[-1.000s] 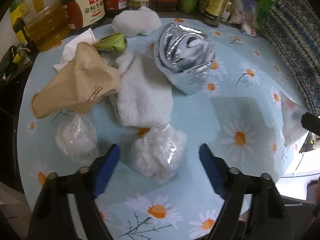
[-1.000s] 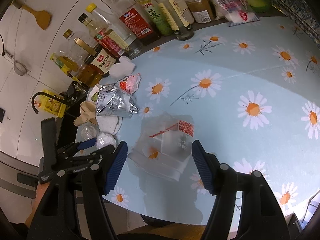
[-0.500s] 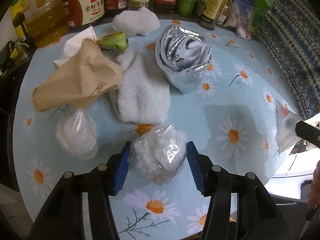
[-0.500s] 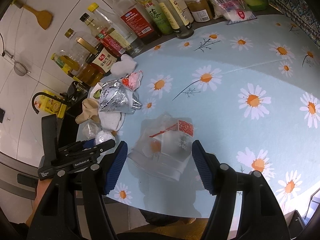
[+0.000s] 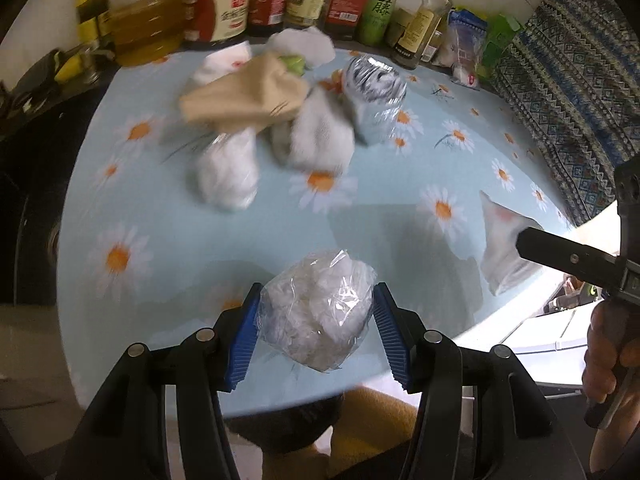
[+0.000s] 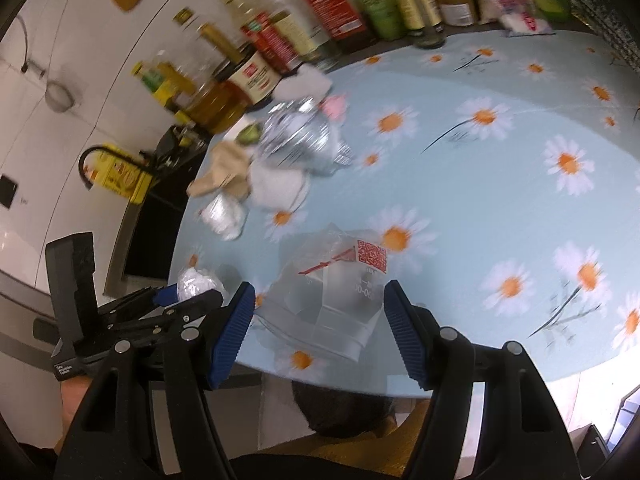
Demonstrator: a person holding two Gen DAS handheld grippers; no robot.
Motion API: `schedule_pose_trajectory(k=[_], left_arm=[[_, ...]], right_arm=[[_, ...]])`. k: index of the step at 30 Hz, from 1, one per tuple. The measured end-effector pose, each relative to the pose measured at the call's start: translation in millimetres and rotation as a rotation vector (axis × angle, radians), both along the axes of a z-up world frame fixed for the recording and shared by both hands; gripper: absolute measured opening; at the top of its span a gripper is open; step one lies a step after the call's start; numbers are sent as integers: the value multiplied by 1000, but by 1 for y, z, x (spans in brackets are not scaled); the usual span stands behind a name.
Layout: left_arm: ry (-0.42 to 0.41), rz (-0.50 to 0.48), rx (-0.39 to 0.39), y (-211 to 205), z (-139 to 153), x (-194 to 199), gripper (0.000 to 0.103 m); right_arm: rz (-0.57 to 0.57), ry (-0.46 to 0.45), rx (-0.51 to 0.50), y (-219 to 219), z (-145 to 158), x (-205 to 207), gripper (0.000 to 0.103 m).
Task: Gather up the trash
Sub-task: 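Lower both held items into the black trash bin and open both tools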
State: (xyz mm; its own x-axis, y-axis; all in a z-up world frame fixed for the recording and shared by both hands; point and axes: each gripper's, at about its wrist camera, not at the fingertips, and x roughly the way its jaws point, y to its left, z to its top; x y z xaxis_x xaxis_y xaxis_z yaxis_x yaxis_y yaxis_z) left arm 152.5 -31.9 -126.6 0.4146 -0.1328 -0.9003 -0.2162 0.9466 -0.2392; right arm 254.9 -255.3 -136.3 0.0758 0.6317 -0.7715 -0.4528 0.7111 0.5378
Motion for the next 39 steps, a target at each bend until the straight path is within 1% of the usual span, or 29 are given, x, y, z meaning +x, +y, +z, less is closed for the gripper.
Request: schedule_pose_trajectory(k=[4,11,15,18,23,26,31,36,39], left_arm=[[16,16,-14,8,-5,-32,53],[38,12,-30,14,-13,-86,53],[69,7,-40,17,-26,-114,53],[105,-1,-50,19,-43,-132,53],[157,-16,-60,18,-73,-146,53],[199,-31,-61,17,-98,-149,53],[264,-43,-70,18,-137,-150,53],[304,-51,-80,20,-174,-146,53],[332,-47,-86,22,-199,-146,53]], right_arm=[[39,7,-1,17,-2,-31,67],[95,30,-18,40,-11,-87,67],[114,55,-33,49,-22,-117,67],[126,67,-52,52,-33,-133,67],[143,83,-110,58,-69,-159,67],[142,96,-149,61,-94,-168,67],[133,153,-189,63,-137,-176,67],[138,170,-212,72,-175,-178,67],[132,196,-228,79,-201,-181,67]])
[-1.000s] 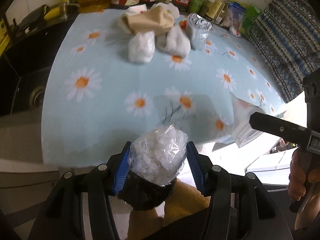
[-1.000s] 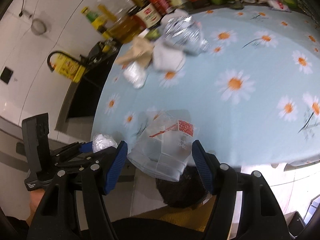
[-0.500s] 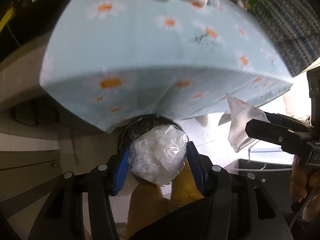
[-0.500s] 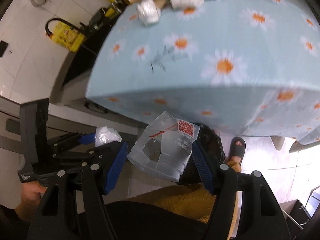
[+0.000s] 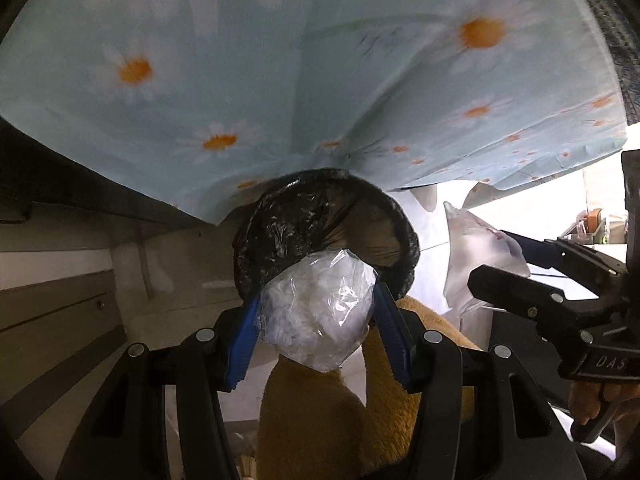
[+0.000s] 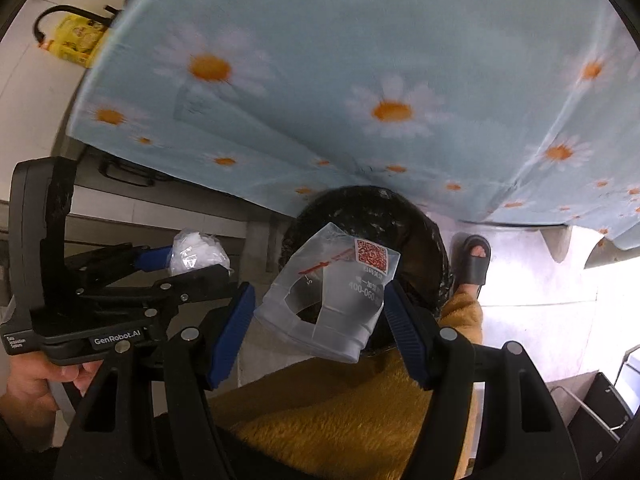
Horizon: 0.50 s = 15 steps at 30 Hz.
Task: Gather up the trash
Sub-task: 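Lower both held items into the black trash bin and open both tools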
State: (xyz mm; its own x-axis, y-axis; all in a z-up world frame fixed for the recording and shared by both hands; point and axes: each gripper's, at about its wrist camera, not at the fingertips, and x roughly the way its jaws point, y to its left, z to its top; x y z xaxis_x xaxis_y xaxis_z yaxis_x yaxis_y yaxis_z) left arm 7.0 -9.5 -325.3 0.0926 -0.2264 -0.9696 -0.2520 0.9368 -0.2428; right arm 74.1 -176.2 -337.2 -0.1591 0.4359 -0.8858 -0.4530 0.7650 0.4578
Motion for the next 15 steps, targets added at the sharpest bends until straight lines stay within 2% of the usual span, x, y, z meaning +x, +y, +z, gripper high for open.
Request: schedule_pose_trajectory(k=[2,6,12,13,14,15], left_arm=[[24,1,11,1,-15,2,53],[69,37,-16,6,-43,5,53],[89,70,-47,11,-57,6,54],[88,73,-45,11,-55,7,56],[89,72,-48,11,-55,8,65],[89,74,-54,12,-54,8,70]], right_arm=[[-4,10,-8,1,-13,0,67],[-28,31,-5,0,-34,3,67],[-91,56,8,-5,-47,7,68],[-96,65,11,-5,-48,8,69],[-101,74,5,-6,-50,9,74],[-104,75,7,-7,-49,10,76]])
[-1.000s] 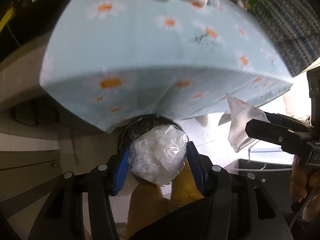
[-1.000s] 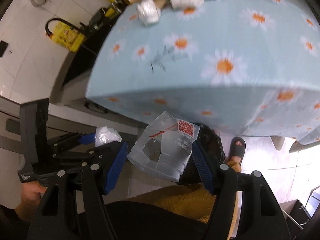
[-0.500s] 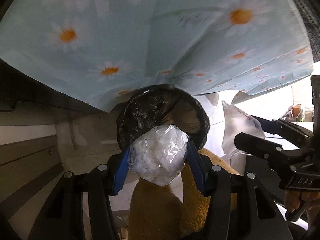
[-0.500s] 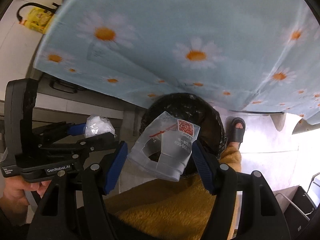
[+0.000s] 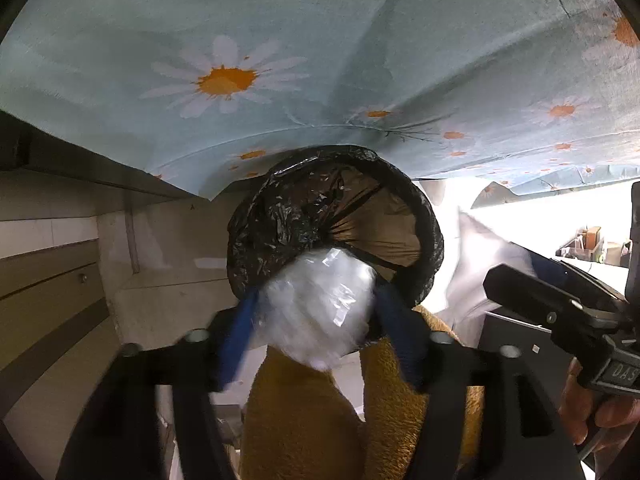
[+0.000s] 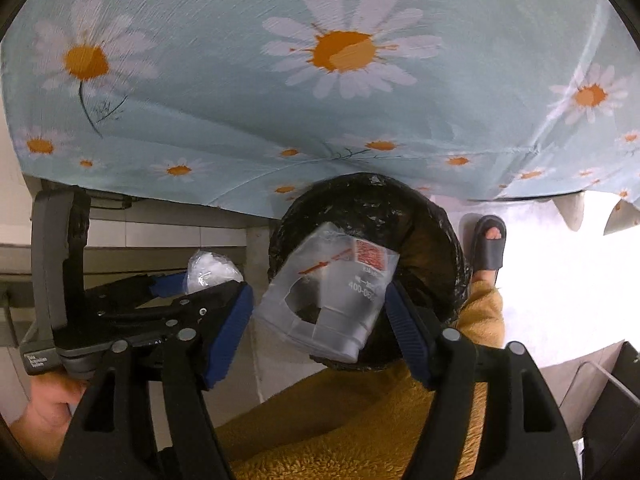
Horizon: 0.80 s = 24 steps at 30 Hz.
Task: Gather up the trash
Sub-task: 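Lower both held items into the black trash bin and open both tools, then raise both tools back over the table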
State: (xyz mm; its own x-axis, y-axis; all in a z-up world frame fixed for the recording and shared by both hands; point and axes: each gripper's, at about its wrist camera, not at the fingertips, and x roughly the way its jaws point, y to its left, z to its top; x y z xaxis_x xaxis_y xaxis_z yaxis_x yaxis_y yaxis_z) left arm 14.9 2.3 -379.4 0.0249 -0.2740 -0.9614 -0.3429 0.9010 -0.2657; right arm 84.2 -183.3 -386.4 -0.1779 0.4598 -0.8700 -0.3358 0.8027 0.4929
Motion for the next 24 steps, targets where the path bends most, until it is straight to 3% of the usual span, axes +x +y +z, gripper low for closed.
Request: schedule_pose_trajectory(k=[2,19,24], left_arm=[[-5,10,-4,1,4,0,77],[-70,29,16,8,40,-5,77],[-126,23,20,8,72,-14,77]], right_arm=[[-2,-5,-4,-1,2,2,77],[-51,-60,46,-21,47,13,77],[-1,-173,55,-23,84,6,77]])
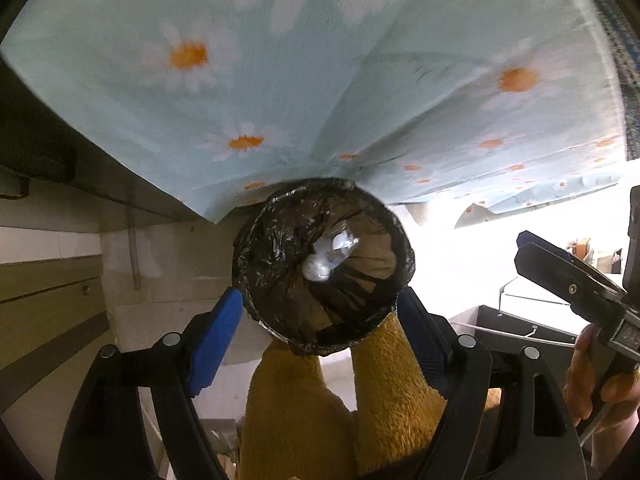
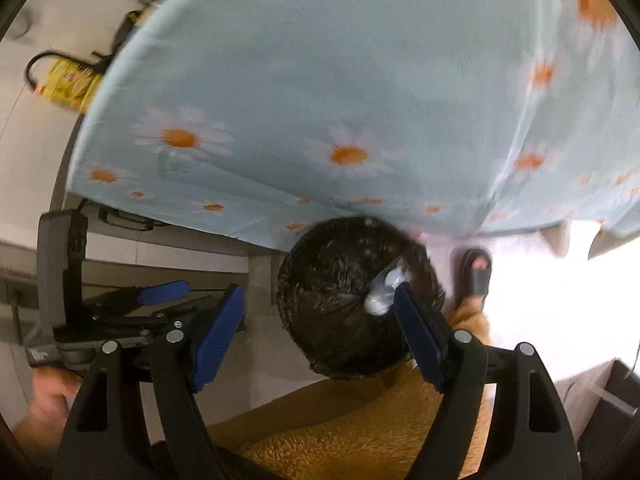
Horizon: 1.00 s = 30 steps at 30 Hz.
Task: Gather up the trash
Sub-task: 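Raise both tools back over the table, then grasp the white plastic bag with the left tool while the right tool grasps the foil wrapper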
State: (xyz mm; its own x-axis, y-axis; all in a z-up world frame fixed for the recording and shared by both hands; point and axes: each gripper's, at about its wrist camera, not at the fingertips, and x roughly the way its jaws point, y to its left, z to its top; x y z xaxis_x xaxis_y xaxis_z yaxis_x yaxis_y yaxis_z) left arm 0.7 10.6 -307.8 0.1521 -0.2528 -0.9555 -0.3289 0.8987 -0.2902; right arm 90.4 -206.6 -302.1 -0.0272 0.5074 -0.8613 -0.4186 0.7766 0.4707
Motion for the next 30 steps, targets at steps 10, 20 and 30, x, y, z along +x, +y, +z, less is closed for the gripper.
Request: schedule_pose_trajectory(k=[10,20,30], left_arm=[[-176,-51,53,-3,94,-4,77],[-371,-62,109,1,182,32,77],[-429,-58,182,-2,211,102,77]], right_arm=[[-4,-151,102,-17,88,4,77],[1,-345,161,-20,166,36,77],[8,-403,189,-28,190,94,79]])
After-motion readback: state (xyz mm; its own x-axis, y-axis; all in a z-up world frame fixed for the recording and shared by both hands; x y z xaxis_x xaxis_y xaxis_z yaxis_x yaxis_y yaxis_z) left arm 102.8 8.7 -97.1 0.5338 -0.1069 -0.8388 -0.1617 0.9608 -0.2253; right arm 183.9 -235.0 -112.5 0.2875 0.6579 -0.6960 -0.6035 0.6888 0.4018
